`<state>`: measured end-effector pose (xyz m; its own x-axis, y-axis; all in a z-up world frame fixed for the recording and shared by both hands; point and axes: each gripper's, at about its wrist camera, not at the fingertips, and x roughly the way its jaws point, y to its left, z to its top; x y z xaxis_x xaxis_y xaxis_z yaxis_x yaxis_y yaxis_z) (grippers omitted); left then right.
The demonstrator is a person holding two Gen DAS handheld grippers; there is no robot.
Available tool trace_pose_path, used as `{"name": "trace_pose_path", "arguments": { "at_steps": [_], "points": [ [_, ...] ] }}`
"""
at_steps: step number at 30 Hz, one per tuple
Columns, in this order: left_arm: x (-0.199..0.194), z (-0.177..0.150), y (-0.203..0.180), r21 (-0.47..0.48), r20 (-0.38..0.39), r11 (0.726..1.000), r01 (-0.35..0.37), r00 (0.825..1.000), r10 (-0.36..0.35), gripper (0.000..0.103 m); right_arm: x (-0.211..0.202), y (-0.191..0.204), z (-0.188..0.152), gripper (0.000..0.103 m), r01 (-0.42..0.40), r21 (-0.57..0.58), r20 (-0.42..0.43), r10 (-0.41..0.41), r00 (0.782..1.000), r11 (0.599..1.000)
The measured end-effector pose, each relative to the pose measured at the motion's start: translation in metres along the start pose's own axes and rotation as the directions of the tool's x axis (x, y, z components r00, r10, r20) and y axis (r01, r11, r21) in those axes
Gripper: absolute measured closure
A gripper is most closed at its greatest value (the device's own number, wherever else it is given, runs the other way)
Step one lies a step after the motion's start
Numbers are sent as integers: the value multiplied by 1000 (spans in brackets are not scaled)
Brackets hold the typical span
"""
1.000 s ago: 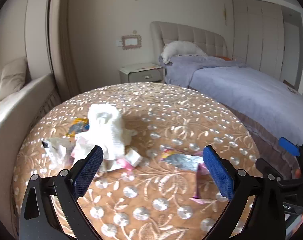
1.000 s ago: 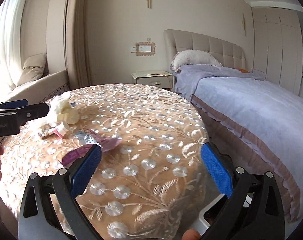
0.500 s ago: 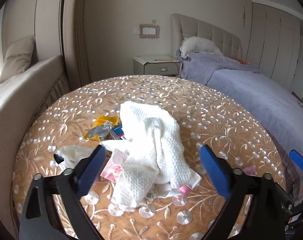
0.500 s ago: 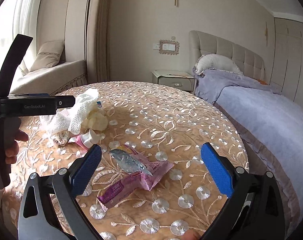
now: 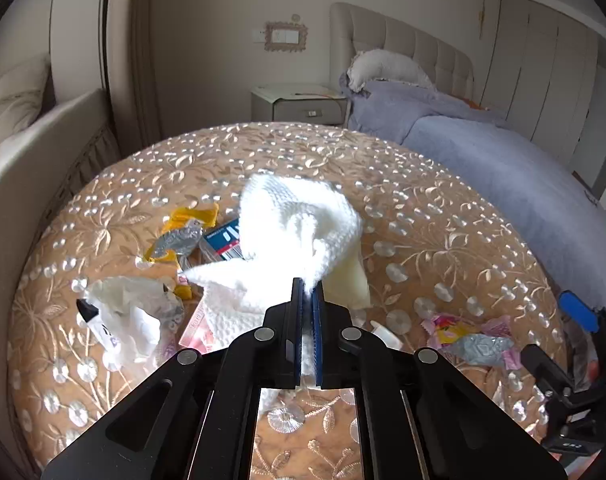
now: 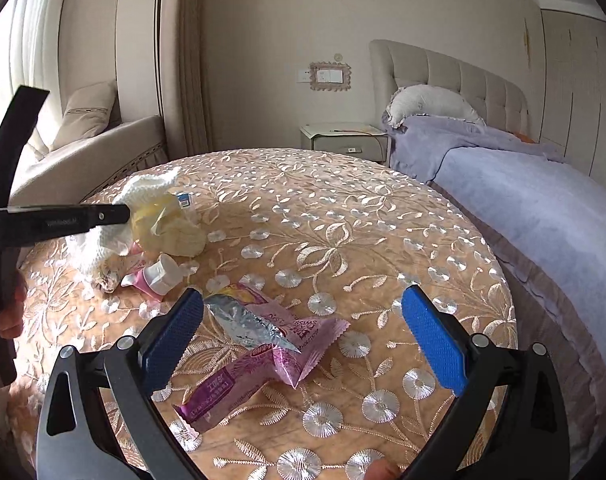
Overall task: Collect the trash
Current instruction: 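Grasp the pink snack wrapper with the right tool while the left holds the tissue, then carry the tissue and pink wrapper with both tools over the white bin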
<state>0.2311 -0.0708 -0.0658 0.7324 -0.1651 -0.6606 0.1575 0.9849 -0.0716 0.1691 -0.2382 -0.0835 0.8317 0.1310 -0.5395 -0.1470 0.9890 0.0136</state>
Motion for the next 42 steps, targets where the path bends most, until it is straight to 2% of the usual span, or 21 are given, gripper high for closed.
{"name": "trace_pose_path", "arguments": {
  "at_steps": [7,10,14,15,16,17,18,19,20,22,28,30,34,42],
  "points": [
    [-43,16,-2,19,89,999,-32,996,30,100,5,8,-1,4,-40,-8,-28,40,999,999],
    [-59,18,-6,26,122,999,-26,992,23,100,17,9,-1,4,-13,-10,-87,12,996,1000],
    [-76,18,-11,30,152,999,-12,988,7,100,37,6,-4,7,-47,27,-194,51,980,999],
    [-79,17,-12,32,157,999,-7,988,2,100,42,7,-5,22,-51,28,-220,56,974,998],
    [-81,17,-13,34,162,999,-3,987,-2,100,48,8,-6,43,-50,27,-260,55,964,998],
    [-84,17,-13,36,165,999,0,986,-6,100,55,9,-9,50,-50,27,-300,55,952,998],
    [-86,16,-14,37,168,999,6,986,-12,100,61,9,-12,62,-48,30,-336,56,940,998],
    [-88,15,-16,40,170,999,10,985,-17,100,61,9,-13,83,-32,26,-327,39,944,999],
    [-89,14,-17,44,170,999,10,985,-18,100,60,9,-13,89,-39,32,-336,48,941,999],
    [-92,13,-21,50,176,999,12,984,-21,100,56,6,-14,93,-57,72,-332,78,940,996],
    [-106,9,-35,70,196,997,45,979,-58,100,15,-13,-1,95,-13,117,-203,37,978,993],
    [-111,8,-45,89,203,994,59,976,-76,100,-2,-19,5,95,17,115,-156,1,988,993],
    [-117,3,-70,137,208,987,81,972,-109,100,-33,-29,7,95,70,102,-97,-60,993,992],
    [-119,-8,-121,208,185,966,155,963,-195,100,-83,-54,-3,95,136,108,-20,-134,991,985]
  ]
}}
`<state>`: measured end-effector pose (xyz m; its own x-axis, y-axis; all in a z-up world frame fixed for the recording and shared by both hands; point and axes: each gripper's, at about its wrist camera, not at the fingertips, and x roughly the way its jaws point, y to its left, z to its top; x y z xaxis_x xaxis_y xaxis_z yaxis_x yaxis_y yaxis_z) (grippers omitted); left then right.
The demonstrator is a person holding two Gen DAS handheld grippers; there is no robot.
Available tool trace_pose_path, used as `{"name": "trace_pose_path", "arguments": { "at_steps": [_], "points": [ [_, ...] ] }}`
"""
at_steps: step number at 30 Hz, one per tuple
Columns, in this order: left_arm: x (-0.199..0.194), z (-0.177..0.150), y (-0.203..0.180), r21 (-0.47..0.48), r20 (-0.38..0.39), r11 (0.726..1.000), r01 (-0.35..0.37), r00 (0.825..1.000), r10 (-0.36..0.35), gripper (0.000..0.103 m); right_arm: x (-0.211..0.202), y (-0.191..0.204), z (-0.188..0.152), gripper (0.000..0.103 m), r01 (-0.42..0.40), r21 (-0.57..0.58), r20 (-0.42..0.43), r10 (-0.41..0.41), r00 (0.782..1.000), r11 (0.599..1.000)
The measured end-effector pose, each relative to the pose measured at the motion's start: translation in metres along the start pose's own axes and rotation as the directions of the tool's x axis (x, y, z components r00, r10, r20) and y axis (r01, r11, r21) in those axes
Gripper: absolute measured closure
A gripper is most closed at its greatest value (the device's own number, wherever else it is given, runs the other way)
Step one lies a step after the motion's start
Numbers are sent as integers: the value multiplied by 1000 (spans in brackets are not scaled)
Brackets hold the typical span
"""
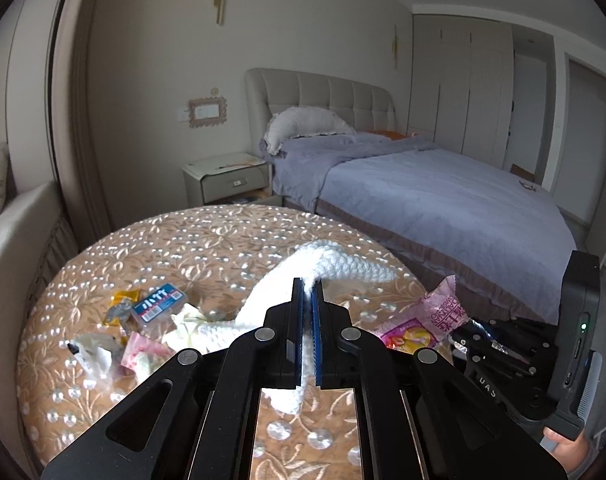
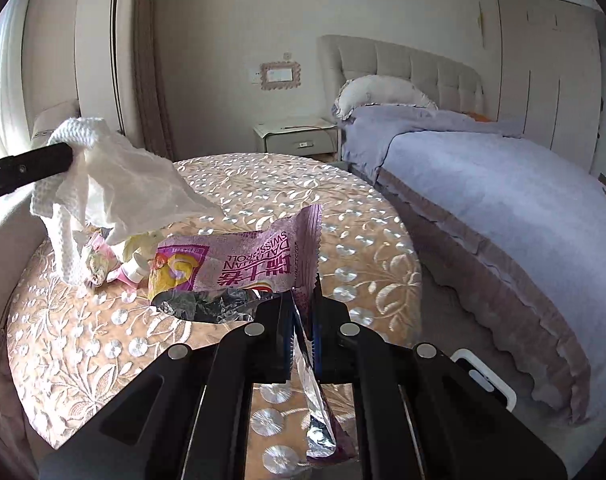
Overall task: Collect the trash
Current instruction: 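Carry the tissue and pink wrapper with both tools over the white bin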
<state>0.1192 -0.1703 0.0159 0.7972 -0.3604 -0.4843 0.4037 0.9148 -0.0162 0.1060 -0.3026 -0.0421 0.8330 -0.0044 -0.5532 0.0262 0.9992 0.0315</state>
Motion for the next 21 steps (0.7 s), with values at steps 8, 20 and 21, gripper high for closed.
{"name": "trace_pose_path", "arguments": {
  "at_steps": [8,20,21],
  "points": [
    [30,-15,-55,43,-58,994,101,993,-98,100,-37,-57,-17,95,118,69,43,-121,992,991],
    [88,-32,-145,121,-173,965,231,962,-209,100,-50,-126,-53,95,233,190,8,-239,971,954],
    [91,-34,-152,129,-183,963,238,960,-213,100,-49,-131,-56,95,239,197,2,-244,970,951]
  ]
}}
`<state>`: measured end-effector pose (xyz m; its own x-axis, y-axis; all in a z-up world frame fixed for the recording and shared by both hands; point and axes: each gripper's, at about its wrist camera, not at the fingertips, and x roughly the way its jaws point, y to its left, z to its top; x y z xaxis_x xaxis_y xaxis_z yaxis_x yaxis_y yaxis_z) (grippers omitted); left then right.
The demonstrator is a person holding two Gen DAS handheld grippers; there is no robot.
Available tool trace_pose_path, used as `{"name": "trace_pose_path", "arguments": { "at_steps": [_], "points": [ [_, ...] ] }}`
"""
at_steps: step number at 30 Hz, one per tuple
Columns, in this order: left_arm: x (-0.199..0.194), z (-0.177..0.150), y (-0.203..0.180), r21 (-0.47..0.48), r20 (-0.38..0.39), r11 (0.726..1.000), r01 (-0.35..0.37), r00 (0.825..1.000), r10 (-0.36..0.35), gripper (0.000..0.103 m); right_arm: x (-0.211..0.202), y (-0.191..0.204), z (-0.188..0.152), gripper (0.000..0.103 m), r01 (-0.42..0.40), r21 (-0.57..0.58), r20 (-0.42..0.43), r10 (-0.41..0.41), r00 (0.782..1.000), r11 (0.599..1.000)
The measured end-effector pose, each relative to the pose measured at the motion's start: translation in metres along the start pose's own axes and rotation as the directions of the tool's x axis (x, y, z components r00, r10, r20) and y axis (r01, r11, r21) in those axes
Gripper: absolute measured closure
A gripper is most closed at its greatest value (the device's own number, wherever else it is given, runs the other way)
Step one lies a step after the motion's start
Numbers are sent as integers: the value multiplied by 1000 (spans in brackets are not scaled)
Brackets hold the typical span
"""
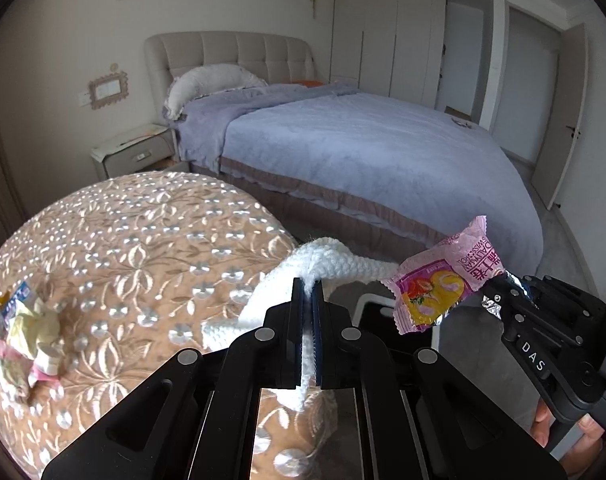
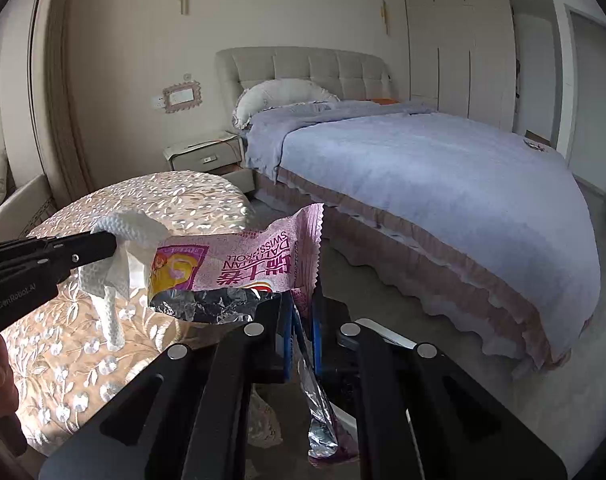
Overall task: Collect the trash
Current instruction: 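Carry the tissue and pink wrapper with both tools over the white bin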
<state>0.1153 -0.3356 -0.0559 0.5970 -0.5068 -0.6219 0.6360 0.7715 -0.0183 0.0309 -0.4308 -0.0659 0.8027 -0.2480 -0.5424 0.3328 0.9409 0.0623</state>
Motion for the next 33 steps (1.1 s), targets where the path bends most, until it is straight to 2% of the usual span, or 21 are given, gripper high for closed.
{"name": "trace_pose_path", "arguments": {
  "at_steps": [17,22,27,33],
  "points": [
    [78,-2,-71,95,-116,994,57,992,-45,100,28,-72,-23,95,61,122,-52,-55,997,991],
    [103,-4,-91,113,-158,988,106,984,-88,100,38,-96,-31,95,88,170,-78,-76,994,981],
    [127,-7,-113,133,-188,986,98,980,-72,100,45,-112,-39,94,111,200,-101,-92,991,973],
    [158,-17,-131,144,-248,980,138,964,-99,100,57,-126,-49,94,156,210,-118,-133,984,965]
  ]
}}
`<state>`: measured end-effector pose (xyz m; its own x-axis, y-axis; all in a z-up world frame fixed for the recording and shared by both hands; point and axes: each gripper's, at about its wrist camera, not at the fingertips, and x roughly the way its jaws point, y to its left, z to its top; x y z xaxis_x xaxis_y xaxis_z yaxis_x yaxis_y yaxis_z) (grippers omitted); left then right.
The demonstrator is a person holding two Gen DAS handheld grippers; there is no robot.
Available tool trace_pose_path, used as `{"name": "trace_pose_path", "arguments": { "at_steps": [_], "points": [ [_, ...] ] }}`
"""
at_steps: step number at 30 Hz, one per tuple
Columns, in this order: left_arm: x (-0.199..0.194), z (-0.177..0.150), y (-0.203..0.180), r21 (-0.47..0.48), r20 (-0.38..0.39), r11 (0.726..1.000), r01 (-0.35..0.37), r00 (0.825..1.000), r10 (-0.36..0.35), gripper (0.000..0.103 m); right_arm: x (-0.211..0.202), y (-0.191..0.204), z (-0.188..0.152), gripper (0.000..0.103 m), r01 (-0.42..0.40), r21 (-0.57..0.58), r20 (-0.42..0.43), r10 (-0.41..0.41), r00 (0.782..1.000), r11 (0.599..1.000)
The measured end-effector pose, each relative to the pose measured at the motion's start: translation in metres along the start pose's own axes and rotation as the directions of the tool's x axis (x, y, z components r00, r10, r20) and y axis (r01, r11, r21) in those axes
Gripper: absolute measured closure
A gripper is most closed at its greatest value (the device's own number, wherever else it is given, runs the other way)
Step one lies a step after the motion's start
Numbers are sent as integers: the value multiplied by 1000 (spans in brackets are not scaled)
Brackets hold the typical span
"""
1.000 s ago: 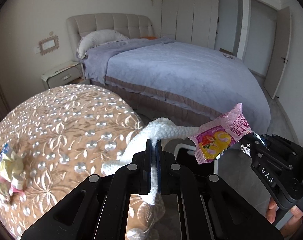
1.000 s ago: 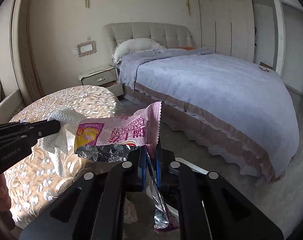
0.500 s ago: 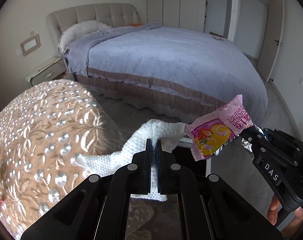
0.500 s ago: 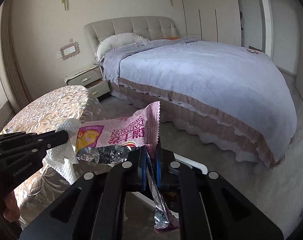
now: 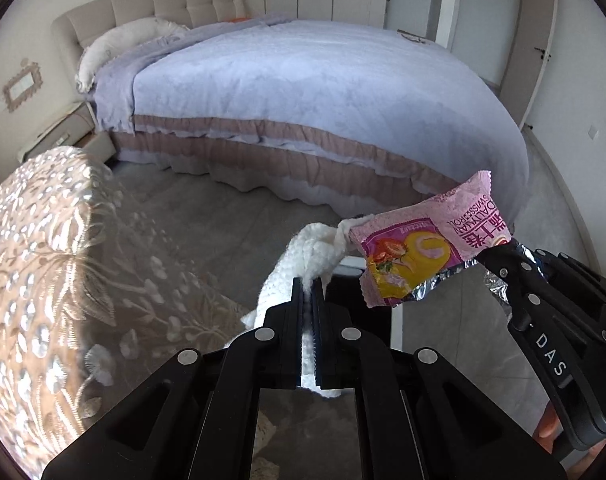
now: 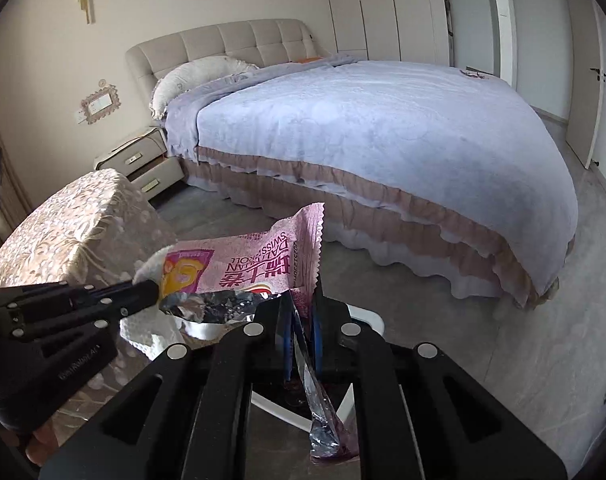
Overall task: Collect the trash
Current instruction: 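Carry the tissue and pink wrapper with both tools over the white bin, then open the left tool dropping the tissue while the right tool releases the wrapper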
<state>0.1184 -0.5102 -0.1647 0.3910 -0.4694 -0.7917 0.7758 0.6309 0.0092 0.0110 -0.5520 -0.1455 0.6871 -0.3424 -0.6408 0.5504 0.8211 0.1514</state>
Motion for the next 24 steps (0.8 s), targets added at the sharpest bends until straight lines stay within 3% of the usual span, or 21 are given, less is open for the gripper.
{"name": "trace_pose_path", "arguments": {
  "at_steps": [11,17,19,20,21,24],
  "points": [
    [59,-2,-10,12,-89,1000,15,996,-14,99,25,-29,-4,93,-1,111,-28,5,1000,994],
    [88,-2,-21,42,-140,999,27,990,-21,95,40,-27,-8,93,6,103,-68,1,998,995],
    [98,-3,-24,47,-167,998,39,985,-31,56,42,-28,-9,93,13,100,-70,-6,998,995],
    [103,-4,-24,46,-183,997,54,982,-45,11,43,-28,-10,93,15,101,-72,-8,997,995],
    [107,-5,-26,50,-198,996,70,978,-59,4,45,-29,-11,92,16,103,-76,-8,997,995],
    [110,-7,-30,81,-197,995,65,979,-48,4,50,-30,-13,92,22,105,-88,-13,996,994]
  ]
}}
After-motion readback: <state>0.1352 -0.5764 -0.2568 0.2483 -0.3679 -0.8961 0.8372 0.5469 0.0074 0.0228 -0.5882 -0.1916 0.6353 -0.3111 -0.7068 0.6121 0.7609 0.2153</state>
